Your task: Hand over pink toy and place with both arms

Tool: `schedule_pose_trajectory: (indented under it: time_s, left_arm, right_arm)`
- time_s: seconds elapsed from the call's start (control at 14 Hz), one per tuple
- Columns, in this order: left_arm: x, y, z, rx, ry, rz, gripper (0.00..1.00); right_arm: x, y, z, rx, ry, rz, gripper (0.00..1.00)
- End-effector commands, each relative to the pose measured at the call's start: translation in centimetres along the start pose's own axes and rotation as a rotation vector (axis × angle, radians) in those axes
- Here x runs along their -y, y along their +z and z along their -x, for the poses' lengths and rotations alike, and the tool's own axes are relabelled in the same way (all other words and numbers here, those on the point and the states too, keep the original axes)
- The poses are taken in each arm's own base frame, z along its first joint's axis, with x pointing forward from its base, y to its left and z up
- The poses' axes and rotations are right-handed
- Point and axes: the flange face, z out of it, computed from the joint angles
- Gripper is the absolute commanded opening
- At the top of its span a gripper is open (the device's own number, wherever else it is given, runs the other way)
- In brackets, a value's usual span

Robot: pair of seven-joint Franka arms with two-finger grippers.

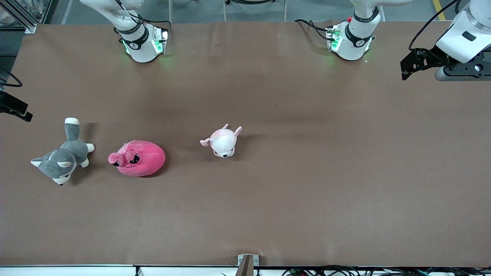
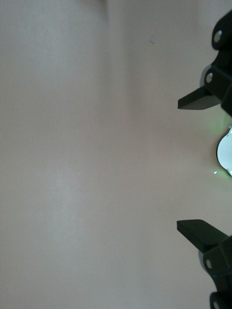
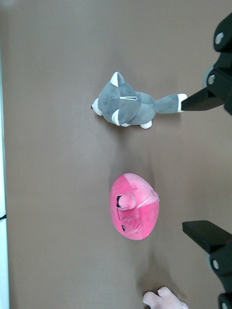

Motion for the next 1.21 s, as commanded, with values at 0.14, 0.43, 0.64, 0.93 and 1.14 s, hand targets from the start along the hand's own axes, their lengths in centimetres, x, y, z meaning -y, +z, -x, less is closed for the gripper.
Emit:
schedule_pose_trajectory:
  time_s: [0.14, 0.43, 0.64, 0.93, 1.14]
  left_arm:
    - [0.2, -1.4, 0.3, -0.017, 0.017, 0.012, 1.00]
    - [0.4, -1.8, 0.2, -0.026, 0.012, 0.001, 1.00]
    - [0.6, -1.4, -0.1, -0.019, 0.003, 0.002, 1.00]
    - [0.4, -1.2, -0.3, -0.014, -0.001, 0.003, 1.00]
    - [0.5, -1.3, -0.3, -0.015, -0.004, 0.003, 1.00]
  right_arm:
    - [0.2, -0.3, 2.5, -0.025, 0.000, 0.019, 1.00]
    - [0.4, 0.5, 5.5, -0.019, -0.003, 0.016, 1.00]
    - [0.7, 1.0, 6.5, -0.009, -0.008, 0.016, 1.00]
    - [0.5, 0.8, 6.7, -0.010, -0.038, 0.018, 1.00]
    - [-0.3, 1.5, 6.8, 0.003, -0.023, 0.012, 1.00]
